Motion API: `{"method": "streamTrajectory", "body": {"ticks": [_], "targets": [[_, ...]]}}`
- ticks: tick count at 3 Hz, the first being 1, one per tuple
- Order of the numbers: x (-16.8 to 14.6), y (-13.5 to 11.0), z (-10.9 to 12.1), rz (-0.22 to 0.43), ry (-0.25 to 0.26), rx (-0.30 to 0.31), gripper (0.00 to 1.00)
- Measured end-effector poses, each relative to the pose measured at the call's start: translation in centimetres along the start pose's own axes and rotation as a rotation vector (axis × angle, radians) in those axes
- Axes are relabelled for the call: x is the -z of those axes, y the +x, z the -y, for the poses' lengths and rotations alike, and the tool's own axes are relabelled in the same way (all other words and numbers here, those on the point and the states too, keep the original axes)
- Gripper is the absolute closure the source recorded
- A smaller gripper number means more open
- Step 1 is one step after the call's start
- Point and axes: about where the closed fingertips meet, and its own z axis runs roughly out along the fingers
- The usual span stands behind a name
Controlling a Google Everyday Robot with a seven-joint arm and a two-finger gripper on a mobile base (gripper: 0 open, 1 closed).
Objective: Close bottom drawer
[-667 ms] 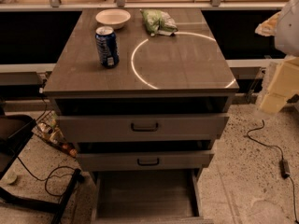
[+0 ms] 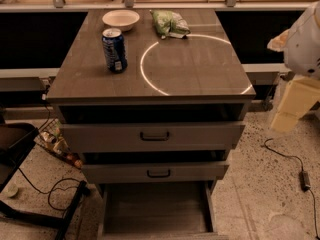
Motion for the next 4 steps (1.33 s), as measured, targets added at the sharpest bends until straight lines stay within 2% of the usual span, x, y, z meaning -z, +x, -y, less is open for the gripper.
{"method": "streamTrajectory", "body": {"ticks": [1, 2, 3, 4], "targets": [[-4.1, 0.8, -1.8, -0.050, -0.024, 0.017, 0.00], [-7.6, 2.0, -4.3, -0.120, -0.023, 0.039, 0.00], [-11.8, 4.1, -8.3, -0.132, -0.075, -0.019, 0.00], [-11.8, 4.1, -8.3, -0.132, -0.075, -0.019, 0.00]]}}
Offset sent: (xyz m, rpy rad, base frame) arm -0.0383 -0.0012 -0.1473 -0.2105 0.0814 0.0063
